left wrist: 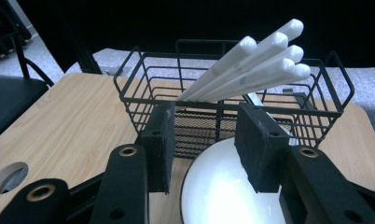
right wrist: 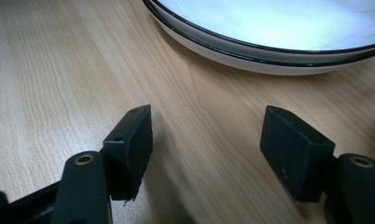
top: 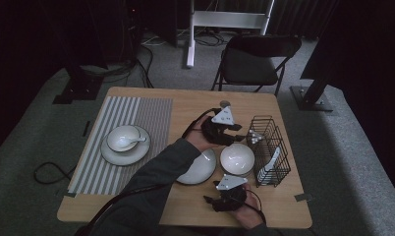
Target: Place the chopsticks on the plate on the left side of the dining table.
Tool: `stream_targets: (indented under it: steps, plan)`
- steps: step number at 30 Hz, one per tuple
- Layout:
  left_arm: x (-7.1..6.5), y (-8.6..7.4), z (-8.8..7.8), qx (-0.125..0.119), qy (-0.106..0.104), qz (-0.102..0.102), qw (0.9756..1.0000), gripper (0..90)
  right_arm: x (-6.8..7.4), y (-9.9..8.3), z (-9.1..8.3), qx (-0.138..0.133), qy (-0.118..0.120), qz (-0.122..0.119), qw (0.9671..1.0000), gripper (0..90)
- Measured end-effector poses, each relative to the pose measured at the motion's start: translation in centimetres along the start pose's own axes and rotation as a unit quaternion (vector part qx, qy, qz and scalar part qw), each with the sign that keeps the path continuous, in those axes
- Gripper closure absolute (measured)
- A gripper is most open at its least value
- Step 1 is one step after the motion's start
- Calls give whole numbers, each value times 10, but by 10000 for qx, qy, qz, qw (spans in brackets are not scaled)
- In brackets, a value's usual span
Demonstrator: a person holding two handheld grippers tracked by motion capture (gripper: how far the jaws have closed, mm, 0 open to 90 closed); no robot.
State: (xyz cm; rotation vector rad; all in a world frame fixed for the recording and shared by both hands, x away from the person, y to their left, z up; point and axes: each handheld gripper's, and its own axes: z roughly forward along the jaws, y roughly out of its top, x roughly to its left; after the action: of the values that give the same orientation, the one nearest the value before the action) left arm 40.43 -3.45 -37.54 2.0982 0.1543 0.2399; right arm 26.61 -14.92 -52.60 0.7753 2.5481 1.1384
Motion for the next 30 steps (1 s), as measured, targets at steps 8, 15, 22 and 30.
stream_targets:
  steps: [8,15,22,30]
  plan:
    - [-3,9,9,-1,35,135,9999,625,0,0,0,1,-4,7,10000,337]
    - [-4,16,15,-39,154,156,9998,677,0,0,0,0,-10,11,10000,337]
    - [1,18,22,0,255,86,9996,761,0,0,0,0,-8,17,10000,337]
    - [5,19,36,15,205,-47,9998,783,0,0,-1,8,-7,17,10000,335]
